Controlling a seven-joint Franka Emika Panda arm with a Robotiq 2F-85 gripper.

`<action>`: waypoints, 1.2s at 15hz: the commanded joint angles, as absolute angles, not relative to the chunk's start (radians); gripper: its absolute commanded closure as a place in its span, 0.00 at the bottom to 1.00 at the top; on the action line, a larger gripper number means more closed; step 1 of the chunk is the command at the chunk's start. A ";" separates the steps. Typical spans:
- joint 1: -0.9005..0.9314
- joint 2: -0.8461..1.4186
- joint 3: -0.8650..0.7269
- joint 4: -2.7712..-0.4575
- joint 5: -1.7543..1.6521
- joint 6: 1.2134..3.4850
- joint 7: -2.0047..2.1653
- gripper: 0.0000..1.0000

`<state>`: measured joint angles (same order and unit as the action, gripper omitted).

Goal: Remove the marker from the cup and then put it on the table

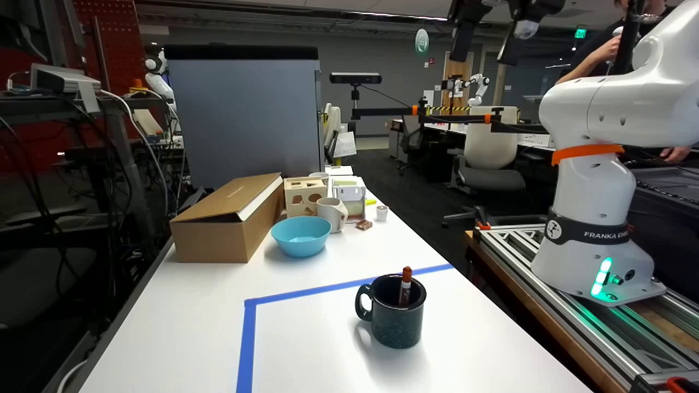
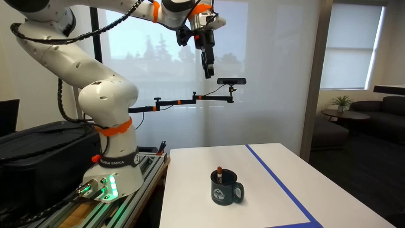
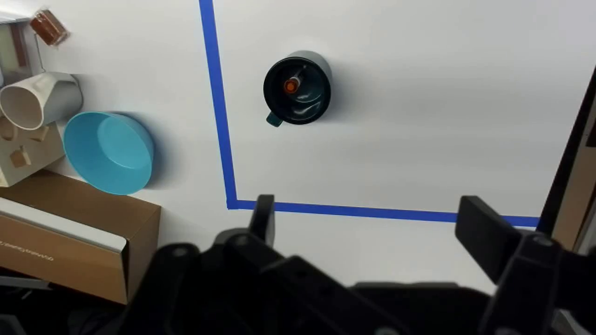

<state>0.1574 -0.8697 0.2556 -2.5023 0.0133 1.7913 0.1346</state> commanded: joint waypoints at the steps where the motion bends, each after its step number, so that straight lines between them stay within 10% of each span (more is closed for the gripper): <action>1: 0.163 -0.867 0.252 -2.499 0.009 1.789 0.139 0.00; 18: -0.060 -0.512 0.257 -2.581 0.009 2.079 0.635 0.00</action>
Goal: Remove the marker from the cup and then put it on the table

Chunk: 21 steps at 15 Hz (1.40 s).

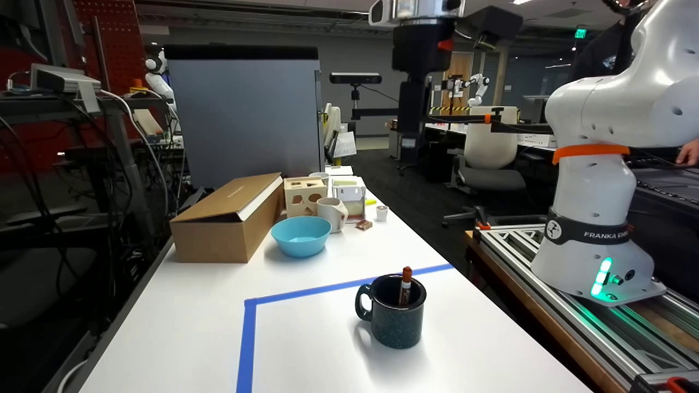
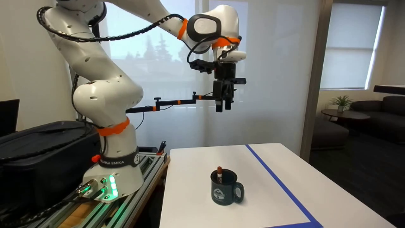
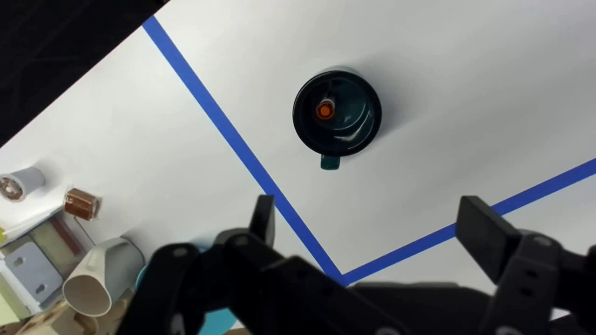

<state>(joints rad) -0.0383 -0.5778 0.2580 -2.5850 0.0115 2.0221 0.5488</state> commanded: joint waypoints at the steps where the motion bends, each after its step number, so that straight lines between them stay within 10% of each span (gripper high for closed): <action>1: -0.065 -0.487 0.252 -2.583 0.007 2.096 0.662 0.00; 21: -0.048 -0.180 0.098 -2.667 0.032 2.233 0.731 0.00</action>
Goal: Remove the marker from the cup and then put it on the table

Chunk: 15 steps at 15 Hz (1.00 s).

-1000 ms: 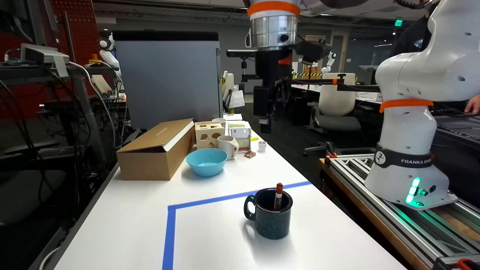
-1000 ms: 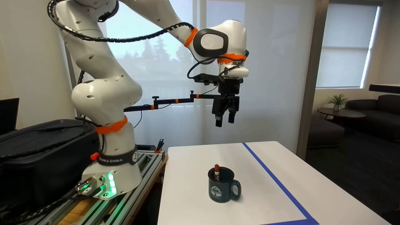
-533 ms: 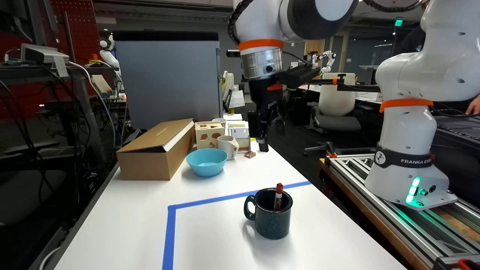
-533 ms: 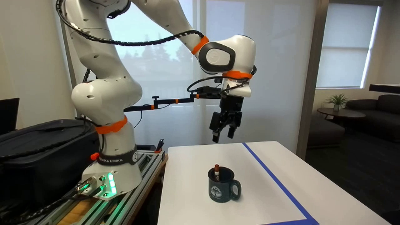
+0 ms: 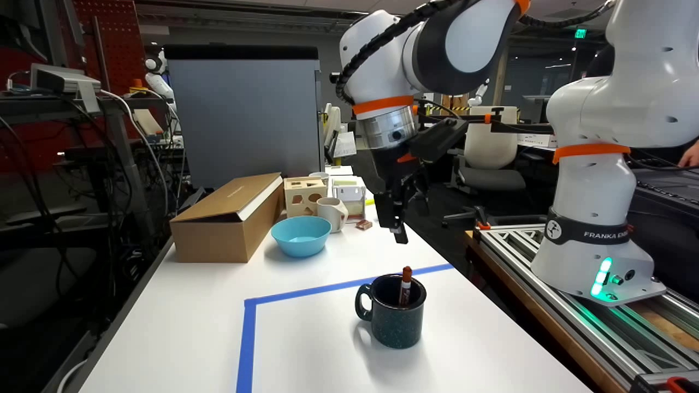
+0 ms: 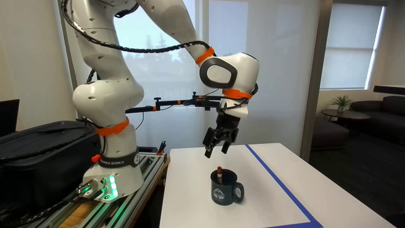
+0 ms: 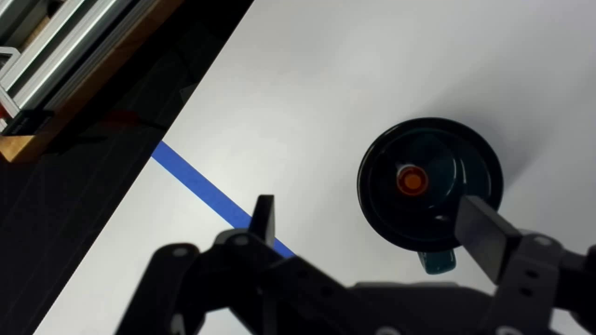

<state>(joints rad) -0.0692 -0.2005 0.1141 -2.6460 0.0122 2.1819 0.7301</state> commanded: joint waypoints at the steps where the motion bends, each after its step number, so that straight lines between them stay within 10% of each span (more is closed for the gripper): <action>1: -0.046 -0.168 0.096 -2.667 0.031 2.249 0.728 0.00; 15: 0.018 -0.014 0.091 -2.649 0.064 2.472 0.709 0.00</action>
<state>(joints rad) -0.0025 -0.0322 0.1059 -2.6540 0.0315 2.4313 0.7280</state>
